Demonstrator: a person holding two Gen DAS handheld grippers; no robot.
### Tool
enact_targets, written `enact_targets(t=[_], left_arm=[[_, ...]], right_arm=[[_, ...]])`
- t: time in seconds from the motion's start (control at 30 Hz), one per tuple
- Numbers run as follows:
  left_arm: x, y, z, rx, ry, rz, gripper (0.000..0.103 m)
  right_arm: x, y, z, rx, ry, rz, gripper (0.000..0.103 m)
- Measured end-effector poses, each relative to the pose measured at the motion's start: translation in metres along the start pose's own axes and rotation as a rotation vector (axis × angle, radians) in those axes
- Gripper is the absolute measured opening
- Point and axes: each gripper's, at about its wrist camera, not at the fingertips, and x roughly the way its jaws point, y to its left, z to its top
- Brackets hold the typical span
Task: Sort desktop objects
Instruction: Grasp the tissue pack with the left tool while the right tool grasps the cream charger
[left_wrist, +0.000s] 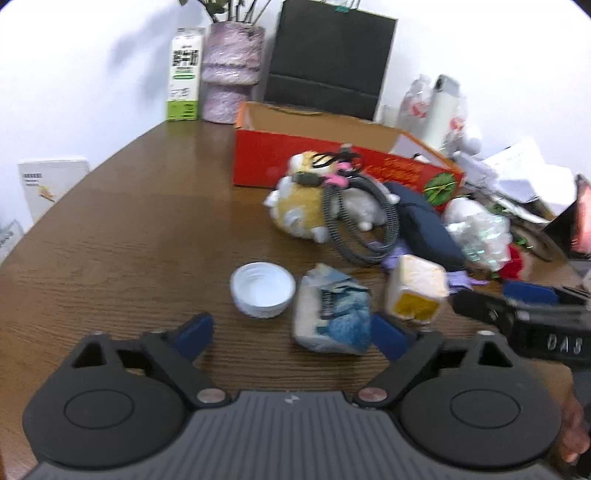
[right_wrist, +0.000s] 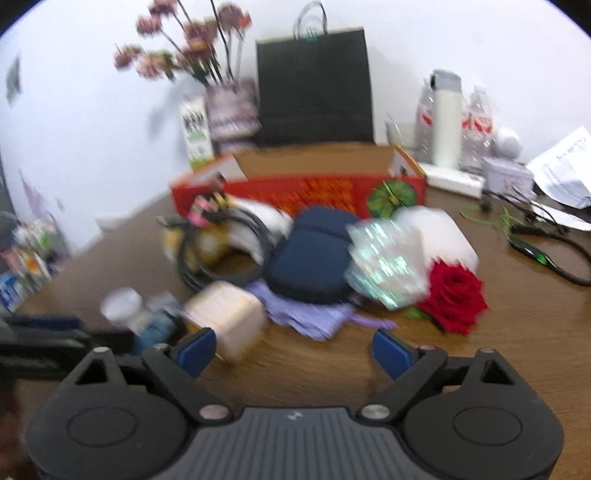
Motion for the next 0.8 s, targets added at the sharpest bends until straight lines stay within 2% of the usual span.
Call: enact_targets(t=[0.07,0.1,0.17,0.23,0.27,0.3,0.4,0.5,0.63,0.73,0.8], left_arm=[[-0.001,-0.005,-0.001,0.031,-0.008,-0.030,0.084],[0.001,-0.010,-0.002,0.060,-0.003,-0.027,0.079],[0.005,-0.017,-0.004,0.091,0.008,-0.013,0.075],[0.010,-0.020,-0.004,0.094,0.010,-0.020,0.066],[0.012,-0.022,-0.003,0.096,0.016,-0.025,0.056],[0.014,-0.024,-0.003,0.098,0.015,-0.017,0.051],[0.018,-0.029,-0.003,0.106,0.009,0.001,0.046],[0.014,-0.030,-0.005,0.090,0.014,-0.022,0.042],[-0.003,-0.036,-0.016,0.072,0.027,-0.041,0.038],[-0.018,-0.040,-0.026,0.071,0.039,-0.057,0.039],[-0.023,-0.042,-0.033,0.069,0.050,-0.060,0.047]], right_arm=[[0.002,0.006,0.007,0.020,-0.008,0.044,0.091],[0.007,0.009,0.010,0.027,0.004,0.060,0.091],[0.020,0.016,0.013,0.032,0.026,0.076,0.090],[0.033,0.022,0.014,0.027,0.050,0.075,0.081],[0.038,0.025,0.013,0.018,0.068,0.078,0.070],[0.042,0.027,0.012,0.012,0.077,0.078,0.058],[0.042,0.027,0.009,0.009,0.078,0.084,0.050],[0.030,0.021,0.005,-0.019,0.086,0.091,0.040],[-0.002,0.007,-0.009,-0.078,0.091,0.058,0.038],[-0.028,-0.004,-0.023,-0.081,0.097,0.052,0.038],[-0.044,-0.007,-0.032,-0.084,0.098,0.047,0.038]])
